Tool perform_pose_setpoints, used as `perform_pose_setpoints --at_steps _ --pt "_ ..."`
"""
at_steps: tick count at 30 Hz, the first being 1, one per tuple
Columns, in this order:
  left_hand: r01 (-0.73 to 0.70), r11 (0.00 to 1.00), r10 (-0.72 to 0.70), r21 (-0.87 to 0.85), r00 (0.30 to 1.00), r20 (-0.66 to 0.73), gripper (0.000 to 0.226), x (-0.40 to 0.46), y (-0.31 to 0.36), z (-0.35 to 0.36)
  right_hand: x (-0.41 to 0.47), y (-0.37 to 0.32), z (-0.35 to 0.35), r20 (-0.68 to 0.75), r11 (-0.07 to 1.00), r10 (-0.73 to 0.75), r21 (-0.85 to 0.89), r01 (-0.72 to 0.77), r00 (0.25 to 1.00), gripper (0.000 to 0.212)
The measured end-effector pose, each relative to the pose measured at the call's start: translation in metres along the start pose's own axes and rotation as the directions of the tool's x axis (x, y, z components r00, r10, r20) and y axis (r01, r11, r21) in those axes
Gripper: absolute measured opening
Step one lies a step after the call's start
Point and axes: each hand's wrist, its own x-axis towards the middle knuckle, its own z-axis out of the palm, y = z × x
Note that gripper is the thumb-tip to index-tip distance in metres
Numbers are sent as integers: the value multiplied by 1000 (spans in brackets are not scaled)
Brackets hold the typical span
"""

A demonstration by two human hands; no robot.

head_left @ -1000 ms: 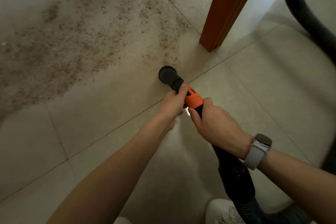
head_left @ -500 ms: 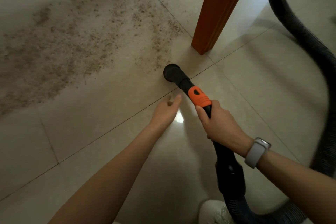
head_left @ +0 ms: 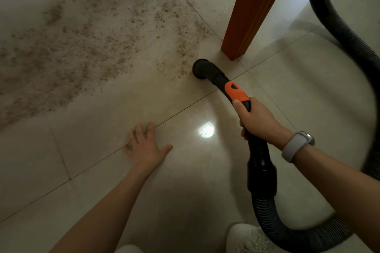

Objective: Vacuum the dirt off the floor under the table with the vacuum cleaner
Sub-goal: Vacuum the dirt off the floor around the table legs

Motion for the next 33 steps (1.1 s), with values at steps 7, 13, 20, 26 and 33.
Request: perform_pose_setpoints --at_steps 7,13,20,26,33 --pt "5 1000 -4 13 1000 -13 94 0 -2 1 -2 -4 5 59 1000 -28 17 27 998 24" --pt "4 1000 -4 17 1000 -17 94 -1 -1 0 -12 -11 23 101 995 -84 -52 90 991 27" --pt "-4 999 5 34 1000 -23 93 -1 -2 -1 -27 -20 49 98 946 -168 -264 189 981 38" --pt "0 999 2 34 999 -40 92 -2 -3 0 -45 -28 69 130 796 -290 -517 314 948 37" --pt "2 1000 -1 29 999 -43 91 -3 -2 1 -49 -30 77 168 742 -322 -566 359 932 38"
